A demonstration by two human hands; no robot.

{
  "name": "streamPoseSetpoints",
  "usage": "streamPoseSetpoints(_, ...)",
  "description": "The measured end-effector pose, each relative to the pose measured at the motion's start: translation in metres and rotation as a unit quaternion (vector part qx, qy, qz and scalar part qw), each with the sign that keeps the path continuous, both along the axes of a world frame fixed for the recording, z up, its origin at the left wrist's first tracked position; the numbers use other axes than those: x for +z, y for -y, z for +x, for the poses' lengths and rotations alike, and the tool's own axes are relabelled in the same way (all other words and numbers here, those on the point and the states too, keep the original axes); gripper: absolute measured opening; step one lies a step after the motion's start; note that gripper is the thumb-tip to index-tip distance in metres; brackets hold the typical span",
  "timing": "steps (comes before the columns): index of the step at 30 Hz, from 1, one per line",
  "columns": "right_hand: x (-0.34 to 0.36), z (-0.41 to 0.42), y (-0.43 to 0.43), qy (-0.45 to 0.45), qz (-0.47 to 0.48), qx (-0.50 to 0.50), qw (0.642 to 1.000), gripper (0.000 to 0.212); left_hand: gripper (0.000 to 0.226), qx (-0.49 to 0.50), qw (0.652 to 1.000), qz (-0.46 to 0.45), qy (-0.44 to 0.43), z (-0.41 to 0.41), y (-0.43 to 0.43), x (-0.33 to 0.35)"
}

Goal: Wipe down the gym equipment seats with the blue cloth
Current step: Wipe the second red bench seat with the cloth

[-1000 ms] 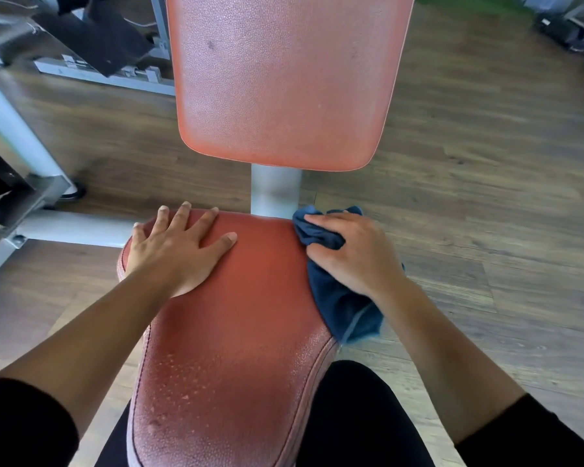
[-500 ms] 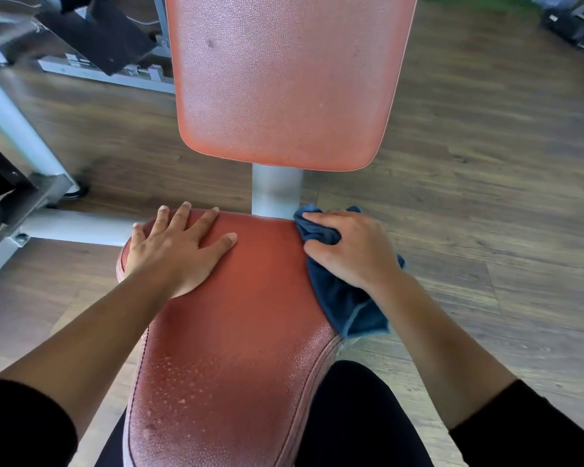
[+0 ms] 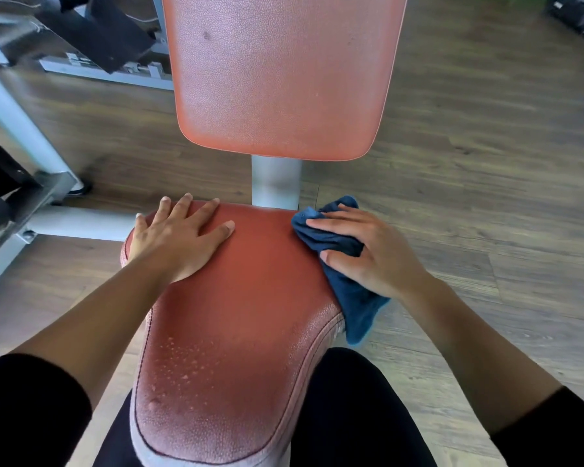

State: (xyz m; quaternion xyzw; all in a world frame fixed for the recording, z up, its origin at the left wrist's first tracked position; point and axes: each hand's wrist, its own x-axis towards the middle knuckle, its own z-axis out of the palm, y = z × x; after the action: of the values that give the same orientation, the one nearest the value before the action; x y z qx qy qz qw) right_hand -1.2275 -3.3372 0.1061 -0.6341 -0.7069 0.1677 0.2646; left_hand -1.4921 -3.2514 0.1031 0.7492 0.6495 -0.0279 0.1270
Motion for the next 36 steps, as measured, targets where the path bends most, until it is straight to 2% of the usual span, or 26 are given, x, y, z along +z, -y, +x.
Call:
streamPoseSetpoints(2, 0.0, -0.002, -0.003, 0.014, 0.0, 0.002, 1.0, 0.056, 0.062, 0.005, 0.999, 0.018, 0.031, 0.001, 0.003, 0.002)
streamPoseSetpoints(6, 0.0, -0.008, 0.005, 0.035, 0.008, -0.003, 0.999, 0.059, 0.049, 0.024, 0.977, 0.095, 0.187, -0.003, 0.018, 0.011)
streamPoseSetpoints(8, -0.002, -0.012, 0.011, 0.043, 0.026, 0.002, 0.999, 0.056, 0.046, 0.026, 0.971, 0.1, 0.217, -0.007, 0.034, 0.018)
streamPoseSetpoints(11, 0.0, -0.021, 0.021, 0.031, 0.042, 0.005, 0.999, 0.055, 0.043, -0.004, 0.977, 0.064, 0.202, -0.017, 0.065, 0.02)
streamPoseSetpoints(16, 0.003, -0.054, 0.05, 0.007, 0.092, 0.024, 0.996, 0.049, 0.051, -0.054, 0.975, -0.012, 0.213, -0.041, 0.096, 0.012)
streamPoseSetpoints(20, 0.0, -0.071, 0.067, -0.017, 0.13, 0.054, 0.99, 0.047, 0.05, -0.047, 0.977, -0.013, 0.208, -0.038, 0.095, 0.011)
streamPoseSetpoints(23, -0.002, -0.052, 0.061, 0.013, 0.152, 0.064, 0.986, 0.047, 0.049, -0.051, 0.975, -0.015, 0.216, -0.039, 0.096, 0.011)
streamPoseSetpoints(27, -0.005, -0.02, 0.044, 0.037, 0.128, 0.039, 0.99, 0.048, 0.049, -0.055, 0.973, -0.016, 0.223, -0.039, 0.096, 0.013)
streamPoseSetpoints(31, -0.004, -0.028, 0.047, 0.035, 0.138, 0.021, 0.99, 0.045, 0.048, -0.059, 0.973, -0.014, 0.223, -0.039, 0.093, 0.012)
streamPoseSetpoints(33, -0.002, -0.046, 0.059, 0.03, 0.155, 0.043, 0.987, 0.045, 0.048, -0.06, 0.972, -0.016, 0.225, -0.039, 0.093, 0.011)
streamPoseSetpoints(36, -0.002, -0.066, 0.075, 0.0, 0.168, 0.098, 0.981, 0.046, 0.062, -0.062, 0.972, -0.02, 0.227, -0.04, 0.094, 0.011)
